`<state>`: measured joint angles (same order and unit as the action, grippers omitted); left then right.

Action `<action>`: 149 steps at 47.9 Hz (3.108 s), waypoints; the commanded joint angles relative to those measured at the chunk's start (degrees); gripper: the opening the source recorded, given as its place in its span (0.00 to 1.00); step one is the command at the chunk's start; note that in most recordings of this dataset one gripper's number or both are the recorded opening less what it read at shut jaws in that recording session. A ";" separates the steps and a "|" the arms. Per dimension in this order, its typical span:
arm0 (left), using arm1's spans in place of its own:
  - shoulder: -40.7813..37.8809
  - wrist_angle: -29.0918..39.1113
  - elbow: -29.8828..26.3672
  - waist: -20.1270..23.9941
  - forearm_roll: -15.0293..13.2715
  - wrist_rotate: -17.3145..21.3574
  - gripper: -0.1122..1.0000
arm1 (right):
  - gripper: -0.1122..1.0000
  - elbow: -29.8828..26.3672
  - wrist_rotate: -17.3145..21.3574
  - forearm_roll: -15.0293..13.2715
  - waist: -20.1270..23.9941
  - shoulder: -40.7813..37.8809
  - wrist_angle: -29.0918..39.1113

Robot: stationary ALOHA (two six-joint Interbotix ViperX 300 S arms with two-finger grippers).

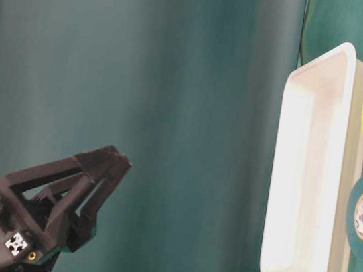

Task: Pick up the tape from a random location and place it into the white case.
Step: 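Move the open left gripper rightward above the teal tape roll, then lower the left gripper with fingers straddling the teal roll's rim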

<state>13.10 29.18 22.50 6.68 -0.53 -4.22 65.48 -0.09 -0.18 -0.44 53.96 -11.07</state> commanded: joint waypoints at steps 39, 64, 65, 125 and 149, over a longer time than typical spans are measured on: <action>-3.43 25.05 -14.59 -0.79 0.09 -2.99 0.97 | 0.10 -1.58 0.09 -0.09 -0.09 -0.79 0.88; -4.13 24.26 -13.62 -0.53 0.09 -8.53 0.97 | 0.10 -1.58 0.18 -0.09 -0.09 -1.05 0.88; -4.13 24.26 -13.62 -0.53 0.09 -10.02 0.97 | 0.10 -1.58 0.18 -0.09 -0.09 -1.14 0.88; -12.39 18.54 -11.07 -0.79 0.26 -17.31 0.97 | 0.10 -1.41 0.00 -0.09 -0.09 -2.02 0.88; -17.49 13.62 -7.21 -1.23 0.26 -21.62 0.97 | 0.10 -1.32 -0.35 -0.18 -0.09 -2.11 1.23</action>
<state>-5.27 43.86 15.64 5.80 -0.44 -25.66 65.48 -0.35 -0.26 -0.35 52.29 -9.67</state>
